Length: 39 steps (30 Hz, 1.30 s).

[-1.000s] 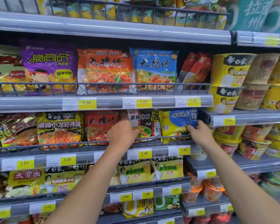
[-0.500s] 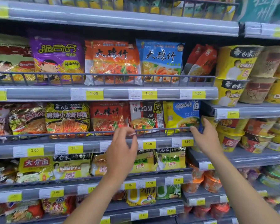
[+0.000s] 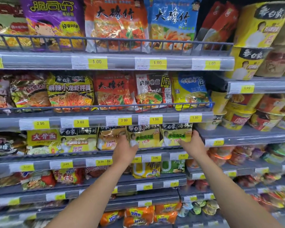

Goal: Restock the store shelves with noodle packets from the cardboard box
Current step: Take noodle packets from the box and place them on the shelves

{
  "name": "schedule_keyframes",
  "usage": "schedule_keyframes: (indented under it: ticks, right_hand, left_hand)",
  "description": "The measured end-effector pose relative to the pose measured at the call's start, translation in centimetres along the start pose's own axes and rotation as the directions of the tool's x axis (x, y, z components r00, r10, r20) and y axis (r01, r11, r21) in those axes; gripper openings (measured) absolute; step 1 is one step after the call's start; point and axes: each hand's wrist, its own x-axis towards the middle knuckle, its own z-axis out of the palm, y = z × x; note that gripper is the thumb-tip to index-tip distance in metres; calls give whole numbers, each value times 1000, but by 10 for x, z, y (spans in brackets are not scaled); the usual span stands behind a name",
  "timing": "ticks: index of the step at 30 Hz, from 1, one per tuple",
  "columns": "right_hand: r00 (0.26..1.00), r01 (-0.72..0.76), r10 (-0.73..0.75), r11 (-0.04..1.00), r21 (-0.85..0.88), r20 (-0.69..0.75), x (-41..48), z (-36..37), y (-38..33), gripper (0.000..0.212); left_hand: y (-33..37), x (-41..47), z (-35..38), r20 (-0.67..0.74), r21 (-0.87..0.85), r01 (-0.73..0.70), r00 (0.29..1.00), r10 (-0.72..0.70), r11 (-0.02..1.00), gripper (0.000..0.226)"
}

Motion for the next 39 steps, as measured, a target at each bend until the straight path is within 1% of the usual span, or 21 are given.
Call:
schedule_keyframes:
  ticks: [1,3,6,9,12,14,16,18,21,23,26,28,31,33,35,39]
  right_hand:
    - [999,-29,29,1000,-1,13,3,2,-1,89]
    - [996,-86,86,996,-10,32,9,5,-1,94]
    - [987,-158,158,987,-13,33,21,12,4,92]
    - [976,-217,218,976,-36,27,30,20,14,93]
    - [974,-224,226,971,-78,18,36,24,20,90]
    - [975,-219,221,972,-80,10,42,23,26,81]
    - [979,-203,202,979,-35,-16,43,20,30,71]
    - [984,-174,174,985,7,-29,43,19,32,63]
    - [985,-171,171,985,29,-14,42,21,34,66]
    - [984,-179,180,983,44,-9,43,22,36,64]
    - [983,-185,186,979,91,-4,40,19,40,50]
    - [984,-176,178,976,128,1,38,19,42,49]
    - [984,-175,176,973,149,8,38,20,43,54]
    - [985,-170,171,972,161,7,37,21,43,51]
    - [987,-157,159,973,166,1,36,21,42,45]
    - [989,-146,148,972,181,6,36,22,40,40]
  left_hand:
    - [3,0,1,-7,11,12,1000,-12,1000,39]
    - [4,4,6,-14,15,49,999,-49,999,37]
    - [4,14,10,24,-58,163,987,-162,985,42]
    - [5,18,18,6,-106,211,977,-211,972,37]
    - [11,14,24,-55,-100,210,975,-216,973,35]
    - [14,12,27,-62,-60,216,974,-219,975,35]
    - [16,13,29,-58,-55,201,977,-204,978,34]
    - [16,14,31,-63,-87,188,979,-193,978,33]
    - [18,16,36,-54,-113,170,983,-177,979,32]
    - [17,16,42,-49,-159,163,984,-172,974,36]
    - [16,15,42,-73,-279,221,965,-251,934,41]
    - [15,19,39,-76,-320,243,957,-281,916,36]
    - [15,23,34,-48,-343,236,962,-268,909,28]
    - [14,24,33,-31,-354,216,970,-242,910,26]
    - [13,23,31,-13,-338,186,979,-203,923,30]
    - [8,24,26,-18,-184,127,991,-133,975,45]
